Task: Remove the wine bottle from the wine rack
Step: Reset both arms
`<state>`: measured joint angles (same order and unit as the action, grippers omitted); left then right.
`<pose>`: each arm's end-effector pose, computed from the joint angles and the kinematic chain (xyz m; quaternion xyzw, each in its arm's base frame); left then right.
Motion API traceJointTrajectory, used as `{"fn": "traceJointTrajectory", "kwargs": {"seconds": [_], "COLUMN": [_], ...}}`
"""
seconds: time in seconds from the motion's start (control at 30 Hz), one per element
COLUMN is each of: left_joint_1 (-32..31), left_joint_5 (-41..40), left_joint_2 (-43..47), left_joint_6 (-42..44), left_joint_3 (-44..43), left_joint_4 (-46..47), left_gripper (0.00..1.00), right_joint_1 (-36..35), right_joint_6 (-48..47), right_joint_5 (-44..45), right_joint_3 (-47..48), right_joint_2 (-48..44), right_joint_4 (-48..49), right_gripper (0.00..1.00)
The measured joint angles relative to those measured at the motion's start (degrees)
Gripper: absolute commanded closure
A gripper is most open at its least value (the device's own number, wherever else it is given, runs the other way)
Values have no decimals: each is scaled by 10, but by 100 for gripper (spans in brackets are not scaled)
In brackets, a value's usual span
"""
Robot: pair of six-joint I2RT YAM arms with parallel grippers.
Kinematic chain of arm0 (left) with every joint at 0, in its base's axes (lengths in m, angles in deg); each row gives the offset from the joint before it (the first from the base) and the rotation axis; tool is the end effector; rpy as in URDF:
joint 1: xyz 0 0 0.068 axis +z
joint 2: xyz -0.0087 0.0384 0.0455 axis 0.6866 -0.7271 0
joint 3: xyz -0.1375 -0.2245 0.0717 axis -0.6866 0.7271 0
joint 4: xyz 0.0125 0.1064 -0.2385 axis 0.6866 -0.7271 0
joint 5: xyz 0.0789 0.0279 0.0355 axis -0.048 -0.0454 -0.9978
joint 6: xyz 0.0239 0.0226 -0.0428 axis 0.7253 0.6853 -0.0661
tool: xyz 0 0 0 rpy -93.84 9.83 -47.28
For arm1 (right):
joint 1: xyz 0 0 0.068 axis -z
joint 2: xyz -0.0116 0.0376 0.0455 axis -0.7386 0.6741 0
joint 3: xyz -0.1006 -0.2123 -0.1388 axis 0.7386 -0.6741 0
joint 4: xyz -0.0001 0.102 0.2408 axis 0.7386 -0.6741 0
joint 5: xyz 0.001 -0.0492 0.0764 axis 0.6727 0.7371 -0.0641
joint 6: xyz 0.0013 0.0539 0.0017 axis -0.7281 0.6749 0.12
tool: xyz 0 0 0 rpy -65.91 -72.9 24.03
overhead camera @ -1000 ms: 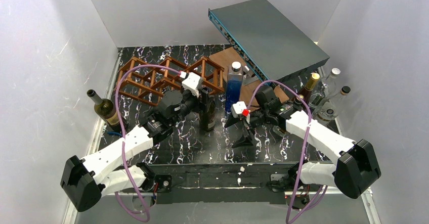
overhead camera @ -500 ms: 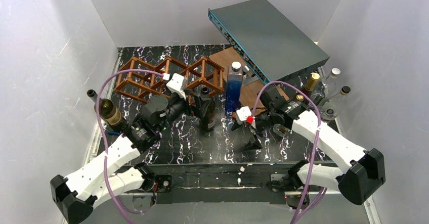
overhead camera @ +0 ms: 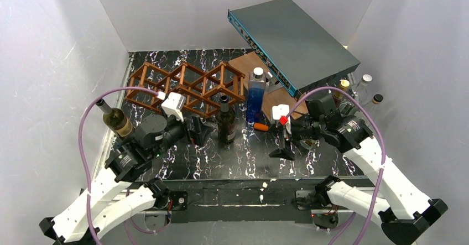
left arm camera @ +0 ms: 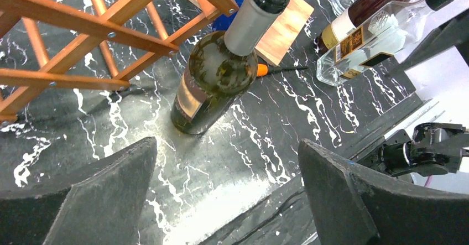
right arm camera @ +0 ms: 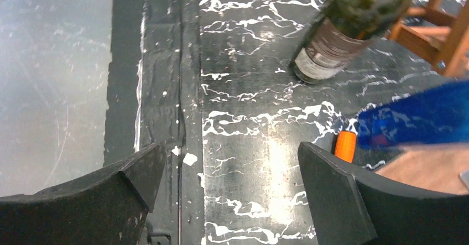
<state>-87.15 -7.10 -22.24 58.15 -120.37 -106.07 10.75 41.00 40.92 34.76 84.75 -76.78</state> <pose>0.1067 -0.0962 0.3688 0.1079 0.7676 -0.3017 0.5551 0.1220 0.1214 0.3565 -0.6296 0.5865 0.3262 0.3915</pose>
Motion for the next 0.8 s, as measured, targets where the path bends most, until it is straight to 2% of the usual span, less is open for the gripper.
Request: {"fn": "traceJointTrajectory", "kwargs": {"seconds": [0.23,0.53,0.8], "left_joint_1": [1,1,1], "left_joint_5": [-24,-61,-78], "left_joint_2": [71,80,85], "left_joint_6": [-14,-42,-49], "left_joint_3": [-1,-22,-35], "left_joint_4": [-57,-132,-164], "left_gripper": [2,2,2], "right_joint_1": [35,127,212], "right_joint_6": [85,130,164], "right_joint_5": [40,98,172], "right_joint_3": [7,113,160], "right_joint_2": [-4,-18,-40], "right_joint_4": [20,1,-16], "right_gripper": [2,2,2]}}
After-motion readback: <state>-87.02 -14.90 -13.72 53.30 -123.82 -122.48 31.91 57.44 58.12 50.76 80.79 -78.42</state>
